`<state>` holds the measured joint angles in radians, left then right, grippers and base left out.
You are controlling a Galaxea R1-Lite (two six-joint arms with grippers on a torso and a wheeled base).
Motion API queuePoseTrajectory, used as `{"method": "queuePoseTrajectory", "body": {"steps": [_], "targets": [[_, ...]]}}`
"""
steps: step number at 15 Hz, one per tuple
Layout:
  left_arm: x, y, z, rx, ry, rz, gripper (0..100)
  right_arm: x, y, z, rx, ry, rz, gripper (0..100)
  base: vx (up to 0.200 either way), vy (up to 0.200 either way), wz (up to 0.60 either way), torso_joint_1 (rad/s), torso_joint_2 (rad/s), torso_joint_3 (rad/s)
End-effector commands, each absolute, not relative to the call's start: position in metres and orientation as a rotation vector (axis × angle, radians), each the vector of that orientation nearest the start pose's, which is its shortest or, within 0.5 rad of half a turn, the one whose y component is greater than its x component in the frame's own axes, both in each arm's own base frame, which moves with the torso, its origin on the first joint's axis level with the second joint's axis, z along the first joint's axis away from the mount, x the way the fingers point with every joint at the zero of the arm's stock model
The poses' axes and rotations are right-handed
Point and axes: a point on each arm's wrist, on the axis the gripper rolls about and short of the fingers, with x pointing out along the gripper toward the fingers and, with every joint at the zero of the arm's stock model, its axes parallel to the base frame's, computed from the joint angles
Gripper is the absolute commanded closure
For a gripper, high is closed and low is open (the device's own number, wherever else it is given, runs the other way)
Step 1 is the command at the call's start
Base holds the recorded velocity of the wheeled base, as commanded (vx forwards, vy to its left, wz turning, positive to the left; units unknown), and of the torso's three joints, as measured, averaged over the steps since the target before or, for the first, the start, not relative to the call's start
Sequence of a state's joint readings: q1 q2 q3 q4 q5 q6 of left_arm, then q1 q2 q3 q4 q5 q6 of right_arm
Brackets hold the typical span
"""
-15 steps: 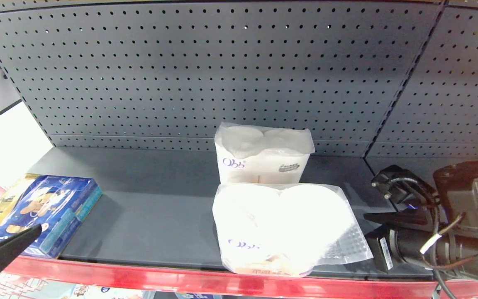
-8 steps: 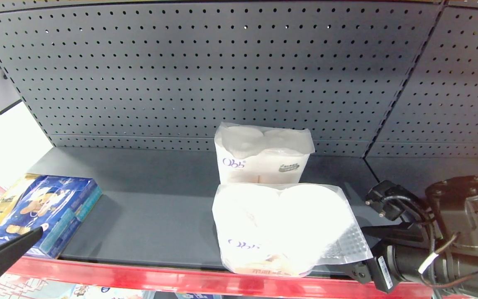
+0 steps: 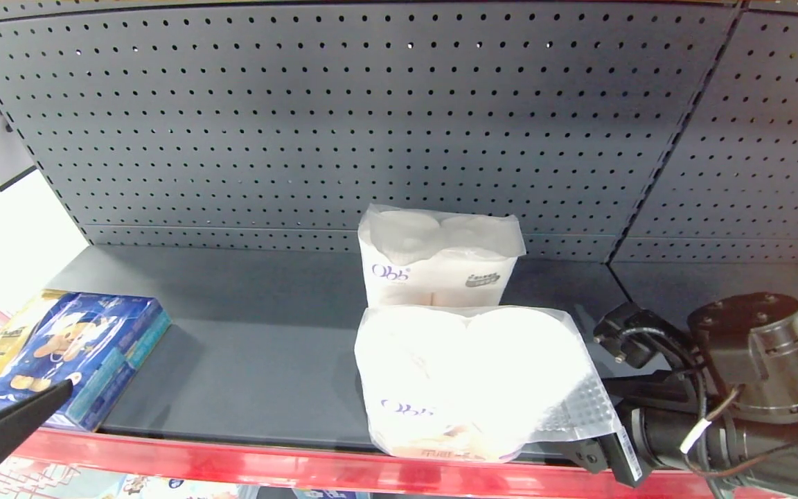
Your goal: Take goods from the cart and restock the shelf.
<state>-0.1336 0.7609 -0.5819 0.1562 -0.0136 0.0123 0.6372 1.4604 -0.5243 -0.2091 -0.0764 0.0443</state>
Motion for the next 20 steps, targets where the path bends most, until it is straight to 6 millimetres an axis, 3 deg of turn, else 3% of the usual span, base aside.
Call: {"method": "queuePoseTrajectory", "body": {"steps": [1, 20], "targets": [[0.065, -0.009, 0.215, 0.033, 0.341, -0.148, 0, 0.168, 0.126, 0.132, -0.224, 0.710, 0.530, 0, 0.000, 0.000, 0.00, 0.000, 0.00, 0.000], [0.061, -0.008, 0.208, 0.030, 0.349, -0.147, 0, 0.178, 0.150, 0.135, -0.239, 0.697, 0.584, 0, 0.000, 0.000, 0.00, 0.000, 0.00, 0.000]]}}
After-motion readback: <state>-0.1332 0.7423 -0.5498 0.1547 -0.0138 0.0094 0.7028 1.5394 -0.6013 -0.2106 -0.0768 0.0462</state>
